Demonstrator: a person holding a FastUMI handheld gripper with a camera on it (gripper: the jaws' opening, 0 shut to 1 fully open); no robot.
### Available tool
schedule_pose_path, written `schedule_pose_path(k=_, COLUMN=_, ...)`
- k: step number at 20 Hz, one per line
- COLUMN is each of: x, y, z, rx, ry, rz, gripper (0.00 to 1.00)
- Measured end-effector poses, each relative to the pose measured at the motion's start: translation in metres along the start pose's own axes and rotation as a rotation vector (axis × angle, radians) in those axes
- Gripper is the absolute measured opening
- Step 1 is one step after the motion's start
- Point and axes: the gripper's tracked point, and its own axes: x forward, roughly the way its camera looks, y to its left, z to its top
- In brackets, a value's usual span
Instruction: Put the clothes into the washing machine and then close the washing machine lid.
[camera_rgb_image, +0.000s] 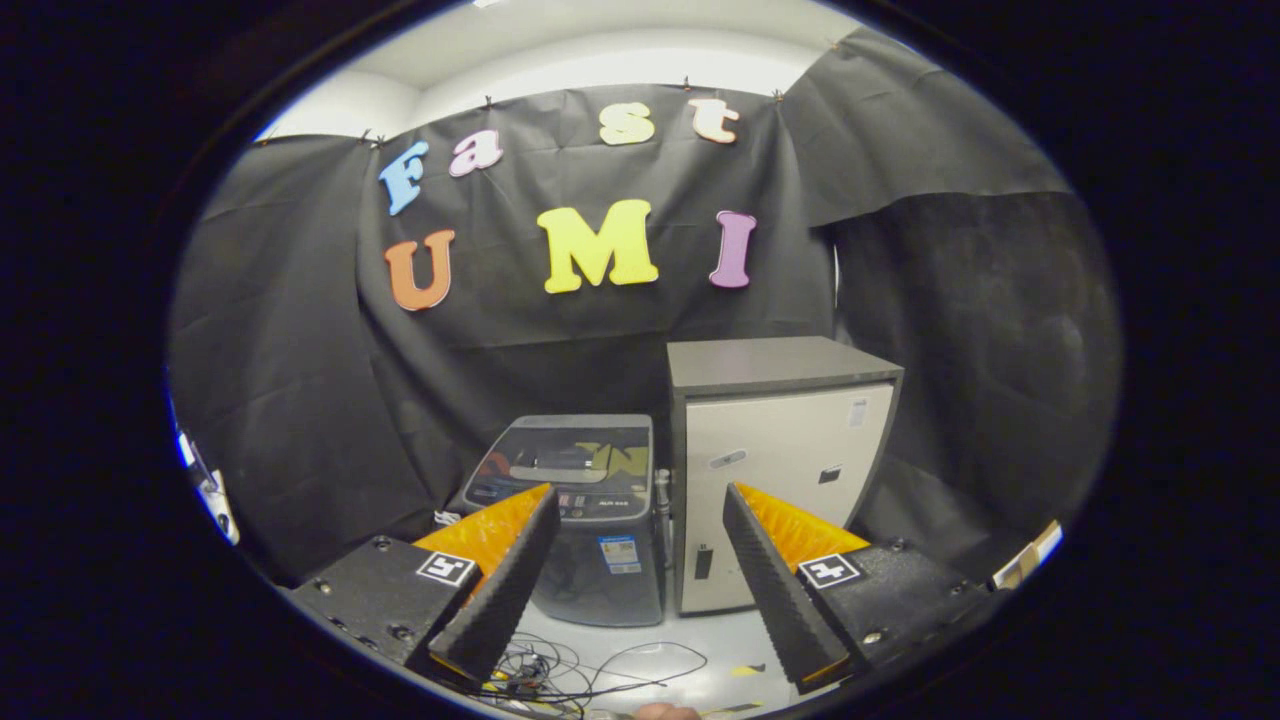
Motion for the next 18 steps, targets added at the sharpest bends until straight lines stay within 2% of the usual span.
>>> schedule_pose_path(k=18, x=0.016, y=0.000, z=0.003, rx=-0.003, ry=0.023, rz=-0.008, gripper=1.00)
